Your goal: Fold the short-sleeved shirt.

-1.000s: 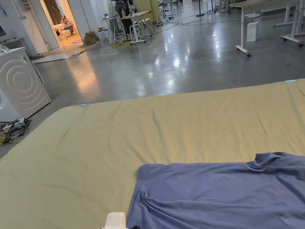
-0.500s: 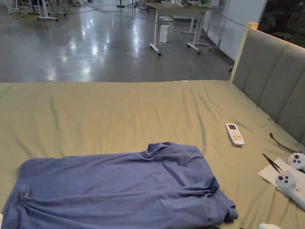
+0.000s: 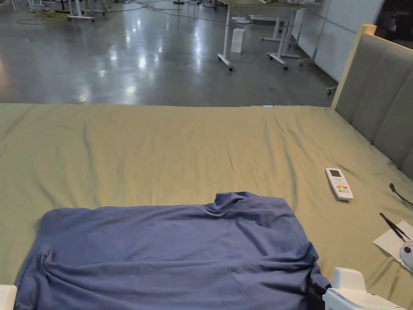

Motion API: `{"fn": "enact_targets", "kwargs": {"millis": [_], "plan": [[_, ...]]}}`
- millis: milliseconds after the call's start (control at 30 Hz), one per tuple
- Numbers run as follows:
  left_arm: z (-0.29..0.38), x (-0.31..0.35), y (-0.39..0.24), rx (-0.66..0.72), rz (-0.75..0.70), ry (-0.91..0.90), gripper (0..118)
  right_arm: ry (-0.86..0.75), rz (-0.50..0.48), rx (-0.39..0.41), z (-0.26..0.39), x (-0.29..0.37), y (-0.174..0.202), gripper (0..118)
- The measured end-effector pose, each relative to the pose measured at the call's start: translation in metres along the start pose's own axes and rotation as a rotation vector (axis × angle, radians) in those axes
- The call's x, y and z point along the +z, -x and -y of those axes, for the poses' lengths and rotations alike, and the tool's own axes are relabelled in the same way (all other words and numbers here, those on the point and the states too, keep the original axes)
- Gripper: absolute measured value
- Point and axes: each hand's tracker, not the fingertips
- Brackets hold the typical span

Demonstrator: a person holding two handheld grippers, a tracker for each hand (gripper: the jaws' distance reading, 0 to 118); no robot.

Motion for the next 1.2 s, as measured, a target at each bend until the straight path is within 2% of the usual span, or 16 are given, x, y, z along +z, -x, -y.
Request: {"fn": "enact_targets", "kwargs": {"millis": [33,100,167,233,300,333,467,633,767,933,967,1000,1067,1100,1200], "plan": [[0.001,0.001,-0.003,-0.007,-0.012,-0.006,13,0.003,-0.016,-0.012,-0.001,0.000,0.002,23],[0.001,-0.001,0.000,-0.009,-0.024,-0.011,13,0.000,-0.023,-0.015,-0.004,0.000,0.000,11],[-0.006,0.004,0.012,0.065,0.003,-0.008,10,0.031,-0.086,-0.087,-0.008,-0.001,-0.007,9],[-0.004,0.022,0.027,0.155,0.071,-0.095,9,0.006,-0.098,-0.122,-0.012,0.011,-0.019,9],[0.000,0.045,0.031,0.099,0.031,-0.144,9,-0.055,-0.110,-0.129,-0.017,0.034,-0.028,9],[0.003,0.058,0.033,0.074,0.058,-0.160,9,-0.066,-0.128,-0.126,-0.018,0.045,-0.031,9],[0.028,0.106,0.032,0.025,0.053,-0.226,9,-0.088,-0.104,-0.115,-0.010,0.090,-0.036,9],[0.098,0.155,0.041,0.206,0.123,-0.202,9,-0.076,-0.135,-0.182,0.039,0.145,-0.052,9],[0.165,0.168,0.040,0.288,0.168,-0.135,9,-0.023,-0.113,-0.153,0.089,0.170,-0.057,9],[0.205,0.153,0.038,0.377,0.153,-0.191,9,-0.008,-0.119,-0.181,0.124,0.171,-0.053,10],[0.208,0.147,0.039,0.386,0.155,-0.202,19,-0.016,-0.115,-0.170,0.128,0.168,-0.051,17],[0.210,0.141,0.039,0.393,0.134,-0.192,36,-0.032,-0.090,-0.136,0.131,0.165,-0.049,36],[0.206,0.136,0.038,0.379,0.068,-0.152,83,-0.004,-0.061,-0.075,0.134,0.159,-0.049,90],[0.205,0.142,0.038,0.373,0.094,-0.179,86,-0.008,-0.077,-0.064,0.135,0.162,-0.049,97],[0.190,0.179,0.031,0.336,0.100,-0.273,86,-0.092,-0.104,-0.032,0.128,0.190,-0.048,92]]}}
